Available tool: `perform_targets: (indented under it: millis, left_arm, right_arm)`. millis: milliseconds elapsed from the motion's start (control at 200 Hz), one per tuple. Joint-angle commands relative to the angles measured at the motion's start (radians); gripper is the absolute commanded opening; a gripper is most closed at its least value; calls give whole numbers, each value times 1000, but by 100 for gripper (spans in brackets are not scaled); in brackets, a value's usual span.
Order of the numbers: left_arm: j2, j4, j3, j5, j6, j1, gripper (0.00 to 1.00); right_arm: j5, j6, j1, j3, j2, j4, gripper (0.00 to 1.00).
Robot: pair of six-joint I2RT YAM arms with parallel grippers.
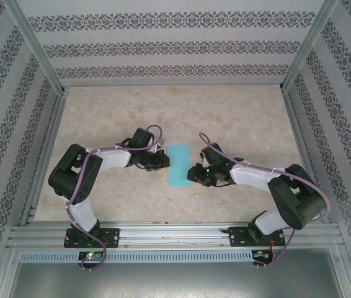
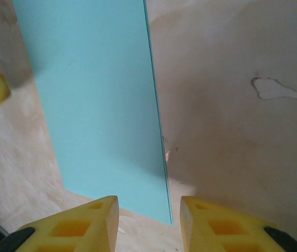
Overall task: Fold a paper plane with a square sheet of paper (fold left side to right side)
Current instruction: Fold the triangle a second time at the center of the table.
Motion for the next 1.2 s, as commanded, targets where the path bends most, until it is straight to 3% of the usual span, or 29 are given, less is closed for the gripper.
perform_targets:
  millis: [0, 465, 664, 1194]
  left_arm:
    - [28, 16, 6, 29, -23, -11, 9]
    - [84, -90, -8, -103, 3, -13, 5]
    - [82, -87, -30, -111, -2, -14, 4]
    - [86, -79, -33, -103, 0, -13, 4]
  right_arm:
    - [19, -18, 3, -3, 14, -26, 37]
    - [-22, -15, 2, -17, -28, -50, 37]
    - [-29, -16, 13, -16, -13, -69, 33]
    - [-6, -14, 46, 35, 44, -51, 33]
